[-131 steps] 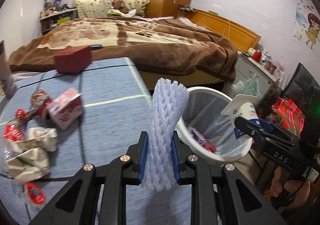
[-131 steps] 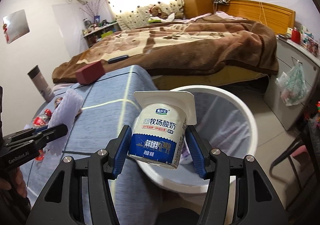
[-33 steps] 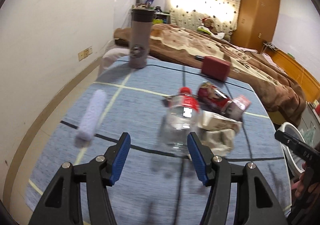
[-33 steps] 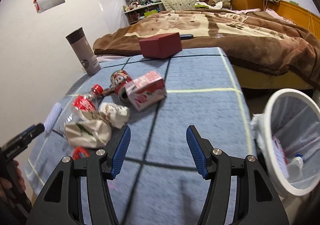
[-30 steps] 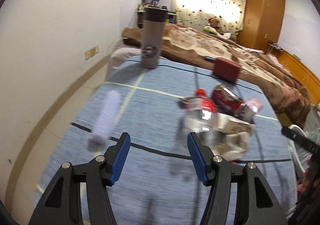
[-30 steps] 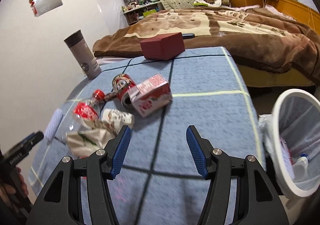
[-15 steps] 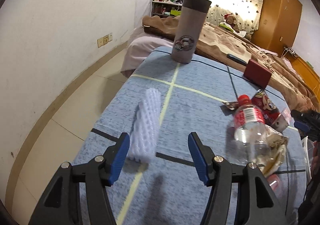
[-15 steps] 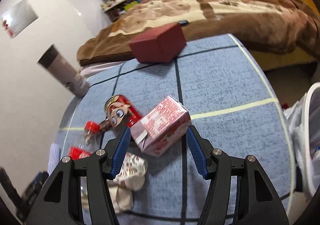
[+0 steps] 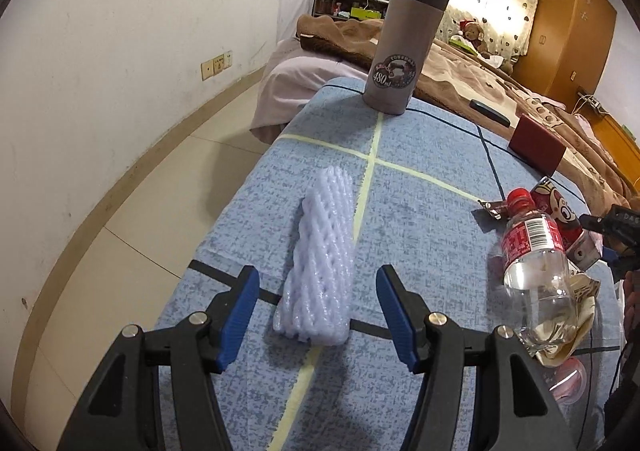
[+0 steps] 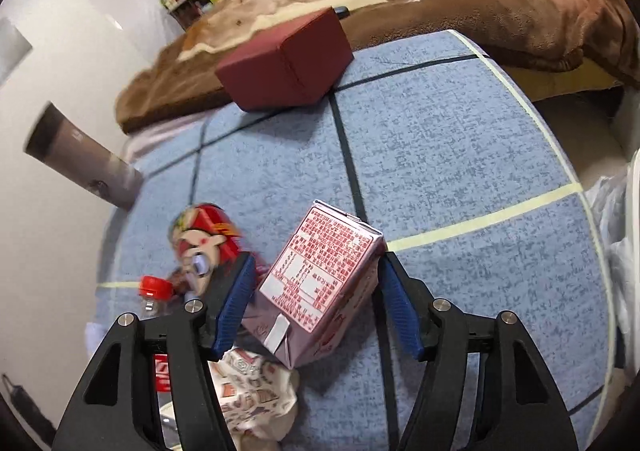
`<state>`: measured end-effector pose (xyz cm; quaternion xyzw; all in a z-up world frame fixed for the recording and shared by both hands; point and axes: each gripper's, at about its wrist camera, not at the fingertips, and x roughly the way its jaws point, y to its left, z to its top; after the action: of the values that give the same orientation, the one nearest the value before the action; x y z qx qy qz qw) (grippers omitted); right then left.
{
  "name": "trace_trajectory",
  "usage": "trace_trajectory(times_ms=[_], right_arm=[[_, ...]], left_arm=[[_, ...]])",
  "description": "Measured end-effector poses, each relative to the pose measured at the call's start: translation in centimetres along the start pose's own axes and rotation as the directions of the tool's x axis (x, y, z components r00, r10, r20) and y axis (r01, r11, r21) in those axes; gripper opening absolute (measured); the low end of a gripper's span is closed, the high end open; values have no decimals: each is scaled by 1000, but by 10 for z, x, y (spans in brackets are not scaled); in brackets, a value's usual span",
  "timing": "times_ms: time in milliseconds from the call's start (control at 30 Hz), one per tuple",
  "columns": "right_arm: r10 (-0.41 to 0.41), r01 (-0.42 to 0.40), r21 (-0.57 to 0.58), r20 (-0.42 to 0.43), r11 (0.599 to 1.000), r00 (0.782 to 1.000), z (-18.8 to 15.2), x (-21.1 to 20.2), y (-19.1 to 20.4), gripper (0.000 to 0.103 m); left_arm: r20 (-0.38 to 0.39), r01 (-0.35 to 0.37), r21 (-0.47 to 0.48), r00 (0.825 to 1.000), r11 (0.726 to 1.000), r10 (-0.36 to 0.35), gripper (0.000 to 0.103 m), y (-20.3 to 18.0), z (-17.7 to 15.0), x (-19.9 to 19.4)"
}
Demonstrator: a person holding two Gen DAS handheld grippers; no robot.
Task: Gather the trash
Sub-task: 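Grasp the white foam sleeve with the left tool while the right tool grasps the pink milk carton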
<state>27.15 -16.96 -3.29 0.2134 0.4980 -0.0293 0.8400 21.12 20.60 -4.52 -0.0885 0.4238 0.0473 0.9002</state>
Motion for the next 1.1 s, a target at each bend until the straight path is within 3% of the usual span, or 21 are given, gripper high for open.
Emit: trace_trajectory(times_ms=[233, 333, 633, 833, 933, 1000, 1100], right_arm=[[-46, 46, -127, 7, 991, 999, -10, -9, 7, 65], [-125, 123, -221, 6, 968, 992, -16, -10, 11, 65], [-119, 129, -293, 53, 947, 991, -24, -8, 13, 65], [-94, 121, -317, 101, 941, 990, -30, -12, 17, 49], [-81, 114, -311, 115, 944, 990, -30, -14, 17, 39], [-81, 117, -318, 125, 941, 989, -31, -14, 18, 38], [-73, 111, -326, 129, 939, 989, -33, -13, 17, 38]], left_arm=[[-11, -8, -3, 1000, 1000, 8, 63, 2, 1, 6], [-24, -13, -4, 1000, 1000, 13, 63, 4, 2, 10], [-31, -5, -8, 1000, 1000, 5, 63, 3, 5, 19], [-11, -8, 17, 1000, 1000, 8, 62, -5, 10, 22], [-17, -2, 30, 1000, 1000, 3, 48, -8, 11, 25], [-21, 10, 23, 1000, 1000, -9, 35, -8, 11, 27], [-10, 5, 20, 1000, 1000, -5, 32, -8, 11, 25]])
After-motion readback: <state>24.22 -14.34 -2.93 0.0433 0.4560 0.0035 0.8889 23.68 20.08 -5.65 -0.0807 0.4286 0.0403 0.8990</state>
